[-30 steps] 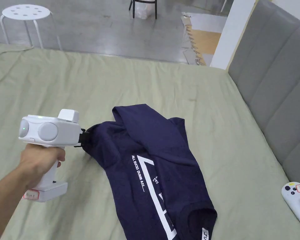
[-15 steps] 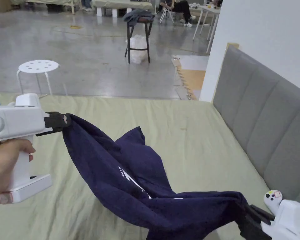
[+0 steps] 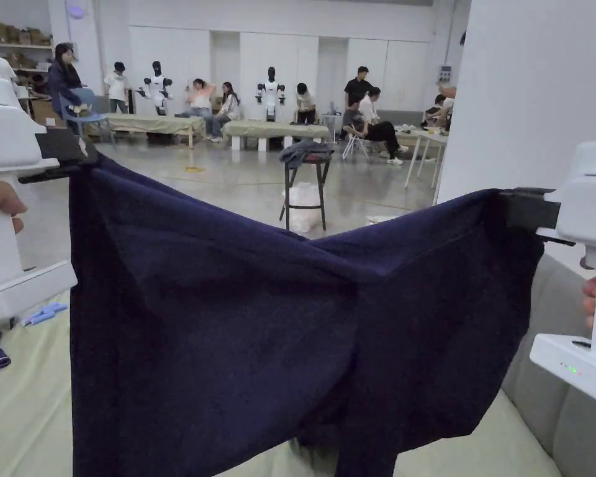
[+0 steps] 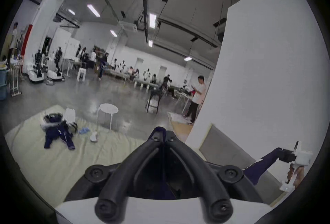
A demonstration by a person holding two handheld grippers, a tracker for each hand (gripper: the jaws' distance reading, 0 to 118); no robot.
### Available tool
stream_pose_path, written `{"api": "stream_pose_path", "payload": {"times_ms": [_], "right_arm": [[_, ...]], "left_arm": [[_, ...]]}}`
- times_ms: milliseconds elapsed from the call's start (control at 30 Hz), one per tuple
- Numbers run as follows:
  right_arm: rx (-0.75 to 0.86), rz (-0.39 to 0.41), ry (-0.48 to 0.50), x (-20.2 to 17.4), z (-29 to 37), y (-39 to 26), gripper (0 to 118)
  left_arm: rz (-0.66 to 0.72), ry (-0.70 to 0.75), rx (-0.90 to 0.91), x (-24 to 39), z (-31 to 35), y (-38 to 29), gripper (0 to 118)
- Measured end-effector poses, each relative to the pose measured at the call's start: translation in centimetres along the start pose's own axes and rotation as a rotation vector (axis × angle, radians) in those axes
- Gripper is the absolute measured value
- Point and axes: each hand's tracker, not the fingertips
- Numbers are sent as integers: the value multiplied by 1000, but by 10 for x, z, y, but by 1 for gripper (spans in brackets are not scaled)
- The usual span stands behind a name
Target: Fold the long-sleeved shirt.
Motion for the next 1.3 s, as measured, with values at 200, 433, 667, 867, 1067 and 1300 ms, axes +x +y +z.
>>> {"api": "stream_pose_path", "payload": {"times_ms": [200, 433, 667, 867, 1067, 1300], "right_arm": [[85, 57, -54, -33, -23, 104, 2], [193, 109, -129, -57, -66, 184, 2], [263, 146, -200, -66, -127, 225, 2], [300, 186, -229, -71, -180, 244, 2], [367, 184, -222, -71, -208, 250, 2], [279, 178, -195, -37, -241, 183, 2]], "left_arm": [[-31, 42, 75, 24, 3, 69, 4], [-59, 98, 141, 43, -29, 127, 4], [-38, 129, 154, 25, -98, 165, 4], [-17, 143, 178, 20, -147, 181, 4], [-36, 160, 185, 20, -176, 177, 4], [-65, 158, 110, -17, -204, 132, 4]]}}
